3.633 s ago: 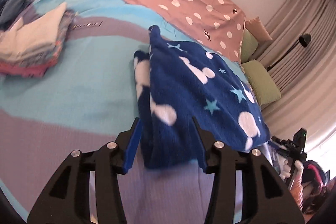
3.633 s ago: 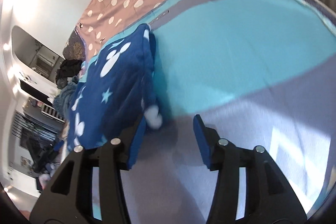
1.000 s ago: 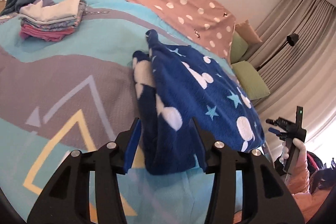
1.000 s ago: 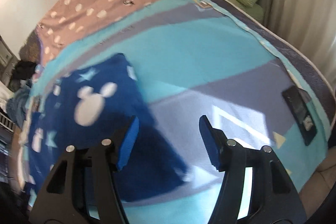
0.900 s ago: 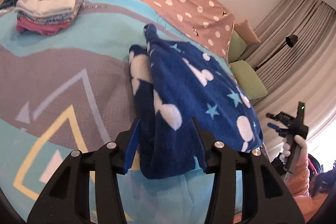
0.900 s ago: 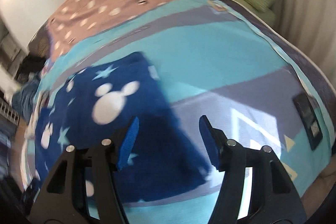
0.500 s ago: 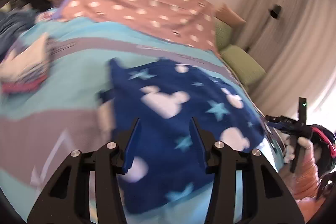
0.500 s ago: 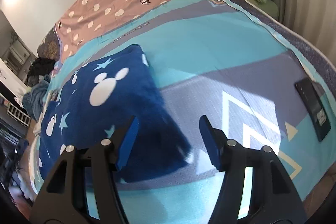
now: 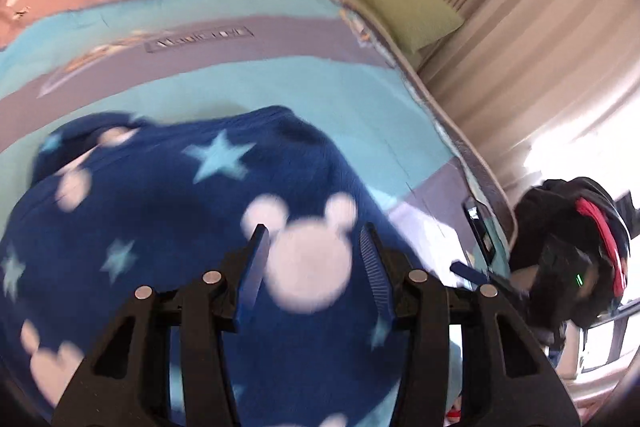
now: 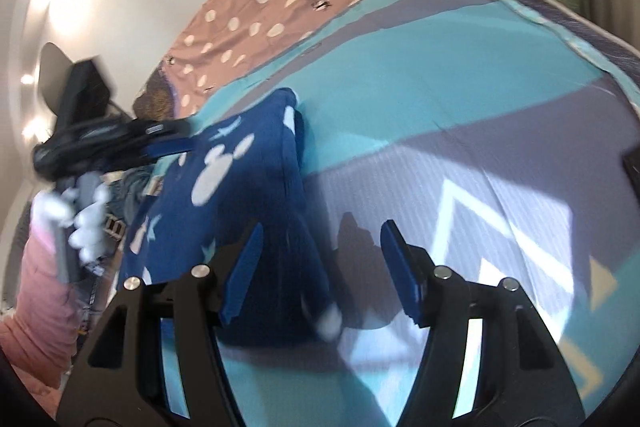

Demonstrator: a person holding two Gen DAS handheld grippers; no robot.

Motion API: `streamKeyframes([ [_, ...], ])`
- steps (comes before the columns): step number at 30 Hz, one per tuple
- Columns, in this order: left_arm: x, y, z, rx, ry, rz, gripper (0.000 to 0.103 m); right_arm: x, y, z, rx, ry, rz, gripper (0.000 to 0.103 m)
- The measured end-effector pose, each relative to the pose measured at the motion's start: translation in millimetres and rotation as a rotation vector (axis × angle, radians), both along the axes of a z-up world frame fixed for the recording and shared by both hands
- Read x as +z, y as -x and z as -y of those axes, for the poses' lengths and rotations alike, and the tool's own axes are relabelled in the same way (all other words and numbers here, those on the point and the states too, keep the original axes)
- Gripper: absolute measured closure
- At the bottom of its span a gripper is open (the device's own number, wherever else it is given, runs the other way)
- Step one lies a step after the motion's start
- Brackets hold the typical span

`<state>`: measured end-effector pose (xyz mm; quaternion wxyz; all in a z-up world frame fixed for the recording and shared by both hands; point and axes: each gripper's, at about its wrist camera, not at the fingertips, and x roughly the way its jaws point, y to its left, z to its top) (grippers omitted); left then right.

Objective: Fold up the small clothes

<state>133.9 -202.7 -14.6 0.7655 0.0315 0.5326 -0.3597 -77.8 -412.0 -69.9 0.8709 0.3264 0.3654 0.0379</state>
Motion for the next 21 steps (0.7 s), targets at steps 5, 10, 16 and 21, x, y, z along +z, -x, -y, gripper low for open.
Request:
streamKeyframes([
  [5, -32.2, -38.4, 68.3, 0.039, -0.134, -0.070, 0.055, -13.5, -32.8, -2.3, 0.114, -0.076, 0.017, 0.040],
  [10, -49.0, -55.9, 112.9, 0.058, -0.348, -0.032, 0.054, -40.4, -34.2, -14.4, 0.178, -0.158, 0.002, 0.040],
  [16, -79.9, -67.0, 145.6, 0.023, -0.564, 0.003, 0.053, -39.6, -23.4, -19.6, 0.200, -0.144, 0.025, 0.046],
  [21, -69.6, -77.6, 137.7, 0.096, -0.509, 0.062, 0.092, -36.4, -13.3, -31.4, 0.190, -0.119, 0.017, 0.084],
])
